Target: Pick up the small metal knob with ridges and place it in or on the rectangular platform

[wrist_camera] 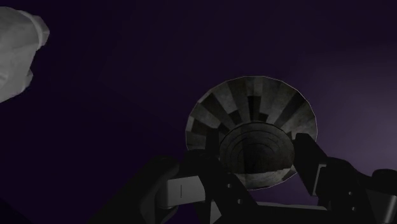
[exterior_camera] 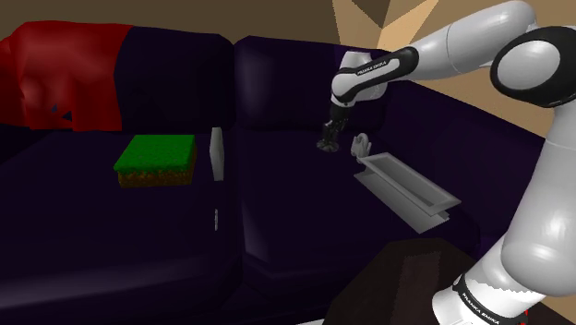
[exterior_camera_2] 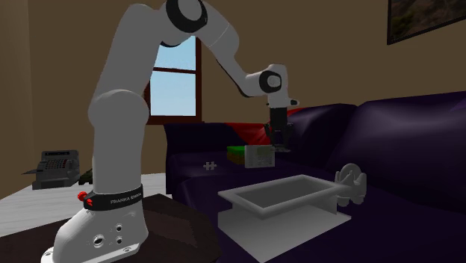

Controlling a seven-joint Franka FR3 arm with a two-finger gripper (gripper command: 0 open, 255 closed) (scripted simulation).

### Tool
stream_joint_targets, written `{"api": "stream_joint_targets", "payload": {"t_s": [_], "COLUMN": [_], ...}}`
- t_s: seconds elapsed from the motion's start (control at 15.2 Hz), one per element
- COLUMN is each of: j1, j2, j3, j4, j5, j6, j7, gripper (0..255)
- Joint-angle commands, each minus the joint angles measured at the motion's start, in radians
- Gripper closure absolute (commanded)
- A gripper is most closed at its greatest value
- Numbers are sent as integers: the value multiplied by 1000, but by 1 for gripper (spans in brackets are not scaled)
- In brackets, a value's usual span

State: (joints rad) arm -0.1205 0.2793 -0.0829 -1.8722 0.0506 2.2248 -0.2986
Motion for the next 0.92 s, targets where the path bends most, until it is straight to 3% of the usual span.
{"api": "stream_joint_targets", "payload": {"t_s": [0.0, 0.86], "j1": [-20, -147], "j2": [-53, -355], "j3": [-12, -124], "j4": [-70, -442], "j5": [2, -21], "j6": [17, 82], "j7": [-35, -265], "gripper": [255, 255]}}
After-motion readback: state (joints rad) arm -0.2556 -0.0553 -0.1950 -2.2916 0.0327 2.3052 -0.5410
